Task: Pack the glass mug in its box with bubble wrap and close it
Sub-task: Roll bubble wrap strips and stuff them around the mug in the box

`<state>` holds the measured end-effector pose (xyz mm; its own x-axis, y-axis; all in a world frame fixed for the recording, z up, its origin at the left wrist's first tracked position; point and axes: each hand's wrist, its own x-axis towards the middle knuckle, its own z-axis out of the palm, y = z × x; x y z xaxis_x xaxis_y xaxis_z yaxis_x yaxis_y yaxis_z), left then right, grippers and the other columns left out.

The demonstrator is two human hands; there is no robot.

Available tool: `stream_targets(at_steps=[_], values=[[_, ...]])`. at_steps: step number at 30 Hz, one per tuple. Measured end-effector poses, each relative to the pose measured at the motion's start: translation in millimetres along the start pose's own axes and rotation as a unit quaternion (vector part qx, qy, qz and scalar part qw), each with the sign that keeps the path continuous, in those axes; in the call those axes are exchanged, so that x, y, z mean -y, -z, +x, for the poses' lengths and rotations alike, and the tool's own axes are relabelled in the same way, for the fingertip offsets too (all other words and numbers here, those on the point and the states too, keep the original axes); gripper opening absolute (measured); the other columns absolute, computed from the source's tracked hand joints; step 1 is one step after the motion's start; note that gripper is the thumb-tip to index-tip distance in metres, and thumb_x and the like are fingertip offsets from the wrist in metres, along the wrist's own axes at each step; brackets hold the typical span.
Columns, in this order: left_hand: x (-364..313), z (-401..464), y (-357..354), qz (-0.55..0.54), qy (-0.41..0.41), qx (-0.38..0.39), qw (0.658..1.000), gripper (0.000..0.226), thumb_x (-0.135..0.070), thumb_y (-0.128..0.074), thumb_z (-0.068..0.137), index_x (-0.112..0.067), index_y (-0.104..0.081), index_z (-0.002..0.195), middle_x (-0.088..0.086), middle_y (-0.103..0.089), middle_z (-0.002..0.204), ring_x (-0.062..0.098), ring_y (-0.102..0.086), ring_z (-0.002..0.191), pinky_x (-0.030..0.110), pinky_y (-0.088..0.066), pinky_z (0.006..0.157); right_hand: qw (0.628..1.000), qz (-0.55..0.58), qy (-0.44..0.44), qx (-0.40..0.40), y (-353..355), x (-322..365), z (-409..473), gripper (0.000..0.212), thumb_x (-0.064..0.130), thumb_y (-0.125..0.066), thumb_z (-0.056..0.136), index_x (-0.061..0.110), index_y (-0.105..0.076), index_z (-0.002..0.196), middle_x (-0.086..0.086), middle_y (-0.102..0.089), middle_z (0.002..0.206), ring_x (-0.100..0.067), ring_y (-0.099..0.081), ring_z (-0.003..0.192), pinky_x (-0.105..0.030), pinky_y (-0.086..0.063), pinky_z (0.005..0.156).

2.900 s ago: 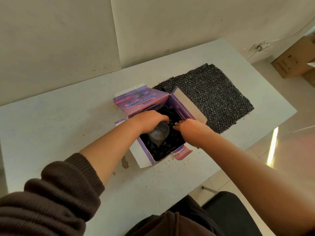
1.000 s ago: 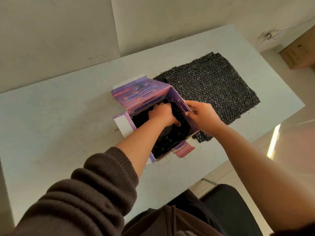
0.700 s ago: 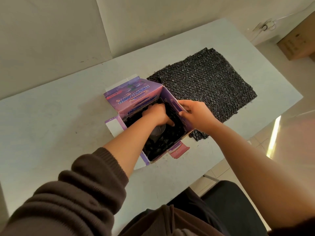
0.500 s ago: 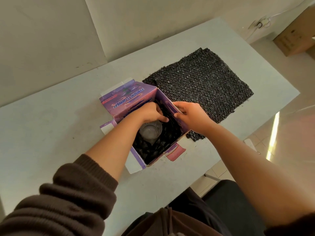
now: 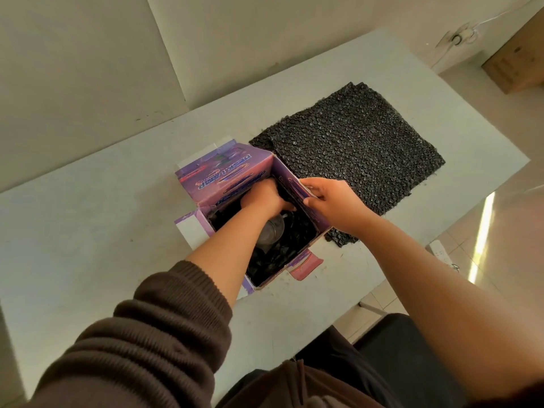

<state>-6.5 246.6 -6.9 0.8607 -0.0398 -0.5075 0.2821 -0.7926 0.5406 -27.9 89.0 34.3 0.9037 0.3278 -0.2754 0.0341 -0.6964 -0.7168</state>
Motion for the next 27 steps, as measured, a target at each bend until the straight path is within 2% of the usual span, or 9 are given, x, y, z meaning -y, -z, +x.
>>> stream_targets(at_steps=[4,7,11,12,14,16,18,21,27], values=[[3,-4,1,-0.021,-0.015,0.000,1.000,0.058,-0.034,-0.081,0.067,-0.016,-0.058,0.118,0.005,-0.066,0.113,0.023,-0.062,0.105,0.031,-0.048,0.086,1.000,0.004,0.000,0.003,0,-2,-3,0.042,0.007,-0.057,0.087,0.026,-0.057,0.125,0.005,-0.071,0.102,-0.005,-0.065,0.096,-0.033,-0.050,0.093],[8,-12,11,-0.033,-0.034,0.013,0.999,0.051,-0.027,-0.078,0.074,-0.007,-0.058,0.117,0.008,-0.065,0.114,0.025,-0.061,0.104,0.026,-0.042,0.078,1.000,0.010,0.007,0.004,-2,2,-5,0.042,0.006,-0.057,0.087,0.026,-0.058,0.124,0.009,-0.070,0.097,-0.006,-0.065,0.093,-0.032,-0.050,0.092],[5,-39,16,0.056,-0.046,-0.046,0.996,0.047,-0.041,-0.075,0.075,-0.009,-0.061,0.107,0.008,-0.066,0.107,0.027,-0.062,0.098,0.033,-0.046,0.077,1.000,0.019,0.005,0.012,-5,8,-4,0.042,0.006,-0.056,0.088,0.025,-0.058,0.125,0.007,-0.070,0.100,-0.008,-0.065,0.096,-0.033,-0.050,0.092],[2,-48,12,0.086,-0.042,-0.061,0.993,0.051,-0.045,-0.073,0.075,-0.010,-0.059,0.109,0.008,-0.065,0.107,0.028,-0.061,0.100,0.033,-0.045,0.076,1.000,0.020,0.000,0.009,-6,8,-4,0.042,0.005,-0.055,0.088,0.025,-0.058,0.125,0.008,-0.069,0.101,-0.008,-0.064,0.097,-0.032,-0.049,0.092],[-4,-61,0,0.146,-0.038,-0.065,0.987,0.073,-0.052,-0.071,0.074,-0.009,-0.048,0.127,0.009,-0.063,0.113,0.029,-0.059,0.107,0.034,-0.044,0.077,1.000,0.022,-0.003,0.000,-7,9,-5,0.042,0.004,-0.054,0.088,0.023,-0.059,0.125,0.008,-0.069,0.104,-0.007,-0.063,0.099,-0.030,-0.047,0.094],[-8,-65,-14,0.213,-0.055,-0.046,0.974,0.102,-0.057,-0.070,0.072,-0.005,-0.022,0.146,0.011,-0.058,0.123,0.028,-0.054,0.116,0.036,-0.042,0.087,1.000,0.027,-0.006,-0.005,-9,9,-6,0.041,0.004,-0.053,0.089,0.023,-0.058,0.125,0.007,-0.069,0.108,-0.006,-0.062,0.101,-0.029,-0.046,0.095],[-8,-62,-20,0.250,-0.060,-0.045,0.965,0.114,-0.059,-0.071,0.069,-0.002,-0.011,0.148,0.012,-0.052,0.132,0.026,-0.048,0.122,0.036,-0.038,0.094,0.999,0.033,-0.012,-0.005,-10,9,-6,0.041,0.004,-0.051,0.090,0.022,-0.058,0.126,0.007,-0.068,0.110,-0.007,-0.062,0.102,-0.030,-0.046,0.095],[-5,-57,-22,0.280,-0.039,-0.037,0.958,0.123,-0.063,-0.074,0.061,-0.002,-0.011,0.147,0.011,-0.040,0.142,0.024,-0.037,0.131,0.037,-0.032,0.102,0.999,0.045,-0.014,-0.022,-11,10,-8,0.040,0.004,-0.050,0.091,0.024,-0.059,0.125,0.009,-0.069,0.107,-0.006,-0.061,0.100,-0.028,-0.047,0.094],[-5,-55,-19,0.326,-0.020,-0.037,0.944,0.130,-0.075,-0.069,0.055,-0.003,-0.013,0.147,0.009,-0.033,0.148,0.026,-0.023,0.137,0.043,-0.015,0.113,0.997,0.063,-0.020,-0.046,-16,13,-10,0.040,0.004,-0.048,0.091,0.024,-0.060,0.123,0.009,-0.069,0.107,-0.005,-0.060,0.102,-0.020,-0.043,0.090]])
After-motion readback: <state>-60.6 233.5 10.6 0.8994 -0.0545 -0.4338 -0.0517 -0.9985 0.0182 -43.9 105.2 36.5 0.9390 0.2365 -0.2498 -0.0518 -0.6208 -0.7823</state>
